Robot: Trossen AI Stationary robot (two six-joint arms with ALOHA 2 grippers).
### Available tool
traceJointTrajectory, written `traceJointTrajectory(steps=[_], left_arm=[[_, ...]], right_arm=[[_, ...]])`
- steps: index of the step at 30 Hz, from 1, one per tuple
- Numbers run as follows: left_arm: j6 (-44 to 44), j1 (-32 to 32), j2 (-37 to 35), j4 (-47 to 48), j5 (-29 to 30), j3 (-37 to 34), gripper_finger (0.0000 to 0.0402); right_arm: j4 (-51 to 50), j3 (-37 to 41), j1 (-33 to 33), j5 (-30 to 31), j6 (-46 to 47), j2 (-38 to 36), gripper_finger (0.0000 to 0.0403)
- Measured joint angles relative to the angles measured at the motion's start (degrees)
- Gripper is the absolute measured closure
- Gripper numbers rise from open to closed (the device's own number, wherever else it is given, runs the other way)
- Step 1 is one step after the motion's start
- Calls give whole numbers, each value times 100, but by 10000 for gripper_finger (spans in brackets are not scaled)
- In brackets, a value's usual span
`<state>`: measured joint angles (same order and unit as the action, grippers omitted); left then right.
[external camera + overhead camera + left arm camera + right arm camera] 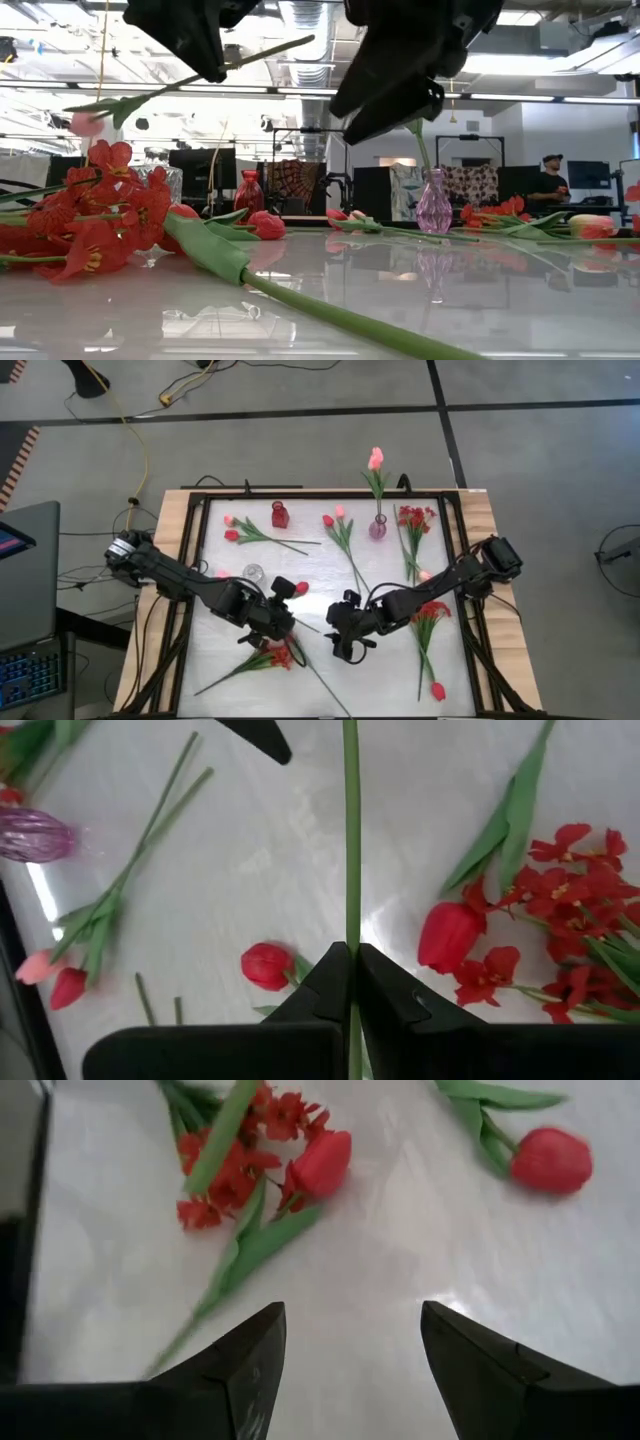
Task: Sort flowers into vase by color
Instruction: Put the pink tulip into the purple vase
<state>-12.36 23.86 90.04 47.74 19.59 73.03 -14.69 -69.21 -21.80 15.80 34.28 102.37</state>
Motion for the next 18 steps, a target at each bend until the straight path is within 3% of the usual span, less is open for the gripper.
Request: traceJointTrajectory(steps=[5, 9, 15, 18], left_arm=[[-1, 128, 0, -54, 282, -4, 401], [7, 132, 2, -136, 282, -80, 401], [-37, 131, 6, -134, 126, -290, 401], [3, 131, 9, -203, 96, -401, 401]], right_arm=[[29, 0, 265, -138, 855, 0, 143], [53, 0, 391, -198, 624, 0, 143], [52, 0, 380, -1062, 294, 0, 143], [139, 0, 466, -1175, 428, 0, 143]])
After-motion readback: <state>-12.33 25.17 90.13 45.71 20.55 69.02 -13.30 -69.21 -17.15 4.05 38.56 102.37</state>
